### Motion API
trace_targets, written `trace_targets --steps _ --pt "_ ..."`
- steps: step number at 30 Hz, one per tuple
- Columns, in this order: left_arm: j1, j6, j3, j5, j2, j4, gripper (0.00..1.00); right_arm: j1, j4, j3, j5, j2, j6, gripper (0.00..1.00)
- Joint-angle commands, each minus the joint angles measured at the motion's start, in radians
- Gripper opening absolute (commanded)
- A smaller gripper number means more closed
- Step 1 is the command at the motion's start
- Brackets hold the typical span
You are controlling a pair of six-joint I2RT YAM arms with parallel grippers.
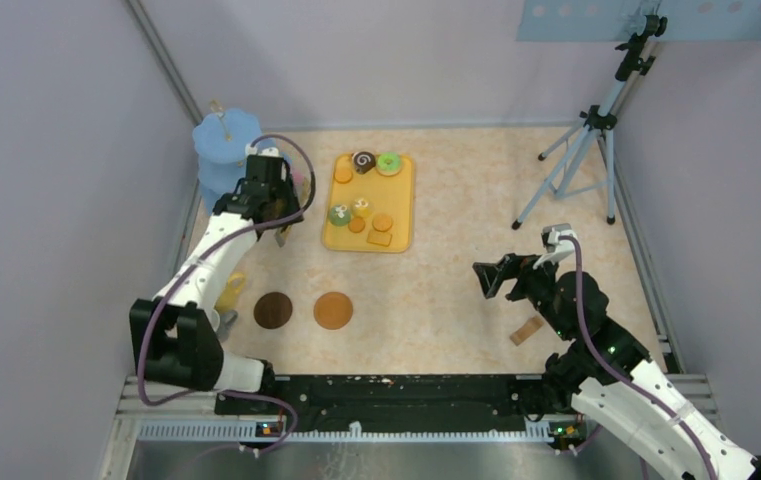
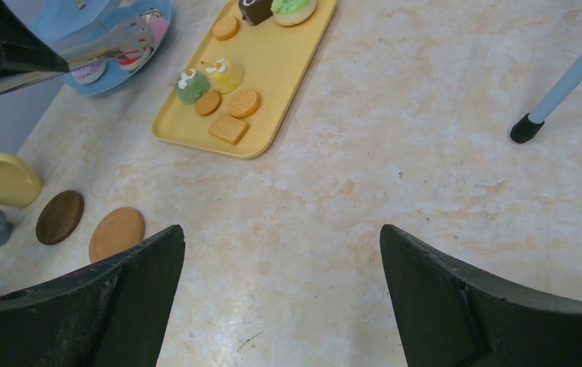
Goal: Serve the afternoon tea
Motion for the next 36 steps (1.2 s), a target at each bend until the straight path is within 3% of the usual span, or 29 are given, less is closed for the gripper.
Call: trace_targets --steps 1,5,11,22,30,36 --pt "-0.042 -0.025 0.141 0.009 0.124 0.134 0.47 -0.006 0.016 0.013 0.008 0.003 -0.008 0.96" --pt "-0.049 -0.033 0.25 -0.057 0.259 0.123 0.45 -0.006 0.009 0.015 0.011 0.003 -0.001 0.96" --pt "-0.042 -0.046 0.314 -0.142 0.339 0.073 0.42 -0.006 0.004 0.016 0.014 0.004 0.001 0.96" --pt "0.075 -0.029 0.15 -0.08 0.242 0.145 0.43 -0.005 0.014 0.015 0.017 0.03 -0.005 0.96" --pt "0.057 -0.02 0.183 0.073 0.199 0.119 0.44 -0.006 0.009 0.016 0.015 0.026 -0.004 0.96" --pt "-0.031 0.029 0.154 0.067 0.094 0.083 0.5 -0.006 0.012 0.014 0.017 0.027 -0.003 0.96"
